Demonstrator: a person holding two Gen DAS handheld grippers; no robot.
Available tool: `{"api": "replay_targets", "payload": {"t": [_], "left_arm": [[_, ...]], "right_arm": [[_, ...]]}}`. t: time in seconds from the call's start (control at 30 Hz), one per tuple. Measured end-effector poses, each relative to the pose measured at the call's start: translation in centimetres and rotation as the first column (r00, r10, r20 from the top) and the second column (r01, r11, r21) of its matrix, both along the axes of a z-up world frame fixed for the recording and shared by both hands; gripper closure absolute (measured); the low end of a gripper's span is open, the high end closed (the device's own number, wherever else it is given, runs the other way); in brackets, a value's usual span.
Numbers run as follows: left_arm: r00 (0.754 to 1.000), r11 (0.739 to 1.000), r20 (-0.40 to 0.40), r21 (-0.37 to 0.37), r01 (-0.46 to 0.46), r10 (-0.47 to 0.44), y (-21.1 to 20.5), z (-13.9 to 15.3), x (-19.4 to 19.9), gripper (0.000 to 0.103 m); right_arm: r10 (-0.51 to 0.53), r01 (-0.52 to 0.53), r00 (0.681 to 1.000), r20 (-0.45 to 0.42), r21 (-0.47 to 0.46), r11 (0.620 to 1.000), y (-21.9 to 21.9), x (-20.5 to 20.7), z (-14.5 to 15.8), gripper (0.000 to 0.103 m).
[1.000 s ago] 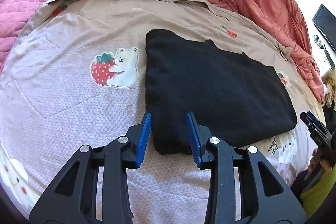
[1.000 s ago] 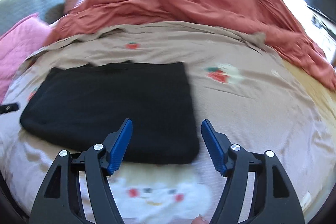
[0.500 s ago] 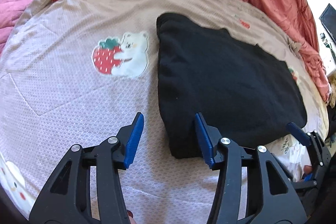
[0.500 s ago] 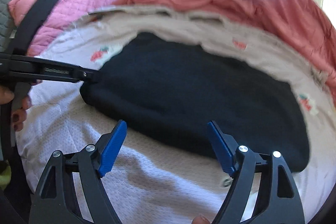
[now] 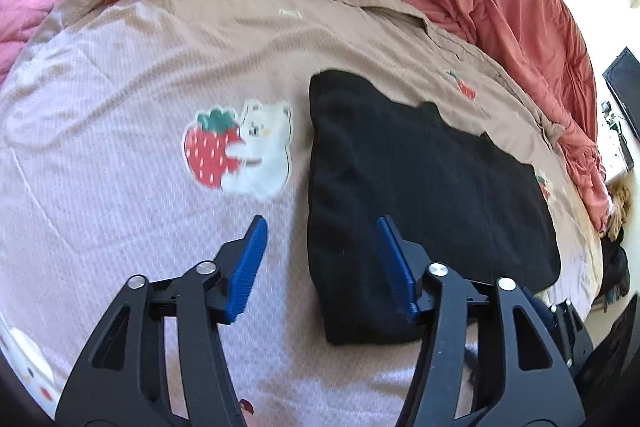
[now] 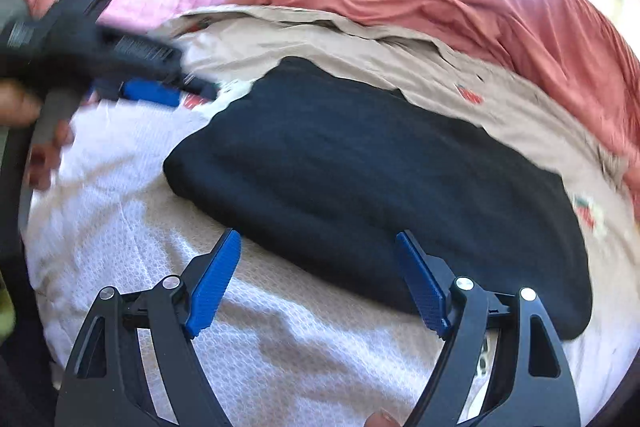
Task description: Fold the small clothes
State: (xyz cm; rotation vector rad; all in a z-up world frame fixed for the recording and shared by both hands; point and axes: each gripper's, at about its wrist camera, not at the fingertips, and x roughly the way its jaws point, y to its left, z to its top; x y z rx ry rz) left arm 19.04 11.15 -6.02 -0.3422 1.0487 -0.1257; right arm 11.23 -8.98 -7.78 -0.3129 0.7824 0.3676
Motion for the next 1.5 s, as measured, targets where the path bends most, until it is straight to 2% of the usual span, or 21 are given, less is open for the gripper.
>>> {"api": "replay_targets", "payload": {"t": [0.2, 0.33, 0.43, 0.6, 0.7, 0.73, 0.77, 0.8, 0.87, 0.93, 1.1, 1.17, 1.3, 1.43, 1.5], "left_arm": [[1.0, 0.999, 0.011, -0.048, 0.009, -0.008, 0.1, 0.3, 2.4, 0.048], [1.0, 1.0, 0.003, -0.023, 0.016, -0.016, -0.1, -0.1, 3.6, 0.047], [0.999, 0.999, 0.012, 0.0, 0.033, -0.033, -0.4, -0.2, 4.4, 0.046], [0.999, 0.999, 0.016, 0.015, 0.047, -0.047, -0.5, -0.4, 5.2, 0.042], [0.999, 0.999, 0.009, 0.012, 0.04, -0.04, -0.1, -0.7, 5.6, 0.042], [0.999, 0.999, 0.006, 0.012, 0.037, -0.037, 0.0, -0.8, 5.8, 0.042], [0.999, 0.999, 0.004, 0.012, 0.035, -0.035, 0.1, -0.8, 5.9, 0.042], [0.999, 0.999, 0.002, 0.01, 0.032, -0.032, 0.3, -0.9, 6.1, 0.042], [1.0, 1.0, -0.001, 0.003, 0.03, -0.03, 0.4, -1.1, 6.4, 0.041], [1.0, 0.999, -0.01, -0.021, 0.027, -0.027, 0.6, -1.5, 6.8, 0.041], [0.999, 0.998, -0.02, -0.051, 0.038, -0.039, 0.3, -2.2, 7.2, 0.039], [0.998, 0.993, -0.034, -0.106, 0.055, -0.059, -0.1, -2.8, 7.3, 0.039], [0.99, 0.958, -0.069, -0.269, 0.103, -0.126, -1.5, -4.2, 7.2, 0.039], [0.98, 0.924, -0.079, -0.357, 0.141, -0.181, -3.5, -4.8, 7.1, 0.042], [0.976, 0.924, -0.083, -0.348, 0.16, -0.2, -4.6, -4.8, 7.0, 0.052]], "right_arm": [[0.099, -0.095, 0.994, 0.035, -0.117, 0.989, 3.3, -0.2, -1.4, 0.025], [0.17, -0.156, 0.984, 0.053, -0.204, 0.966, 5.7, 0.0, -2.8, 0.025], [0.204, -0.17, 0.975, 0.088, -0.295, 0.94, 7.1, 0.0, -4.0, 0.025], [0.193, -0.14, 0.971, 0.143, -0.315, 0.939, 8.3, 0.5, -4.3, 0.026], [0.183, -0.123, 0.969, 0.167, -0.317, 0.941, 8.6, 0.9, -4.5, 0.037], [0.182, -0.119, 0.967, 0.176, -0.32, 0.94, 8.7, 1.0, -4.4, 0.048], [0.184, -0.117, 0.965, 0.187, -0.32, 0.94, 8.7, 0.9, -4.3, 0.059], [0.185, -0.119, 0.964, 0.188, -0.319, 0.94, 8.7, 0.8, -4.2, 0.064], [0.184, -0.125, 0.964, 0.194, -0.282, 0.951, 8.3, 0.8, -3.5, 0.083], [0.169, -0.124, 0.968, 0.187, -0.226, 0.966, 7.6, 0.9, -2.8, 0.088], [0.128, -0.116, 0.981, 0.147, -0.088, 0.989, 6.0, 1.5, -1.0, 0.093], [0.123, -0.116, 0.982, 0.147, -0.056, 0.992, 5.5, 1.6, -0.5, 0.093], [0.121, -0.118, 0.98, 0.158, -0.025, 0.993, 4.9, 1.4, 0.3, 0.094], [0.117, -0.119, 0.979, 0.168, -0.001, 0.993, 4.4, 1.1, 0.8, 0.095], [0.115, -0.118, 0.979, 0.168, 0.013, 0.993, 4.1, 1.0, 0.9, 0.095]]}}
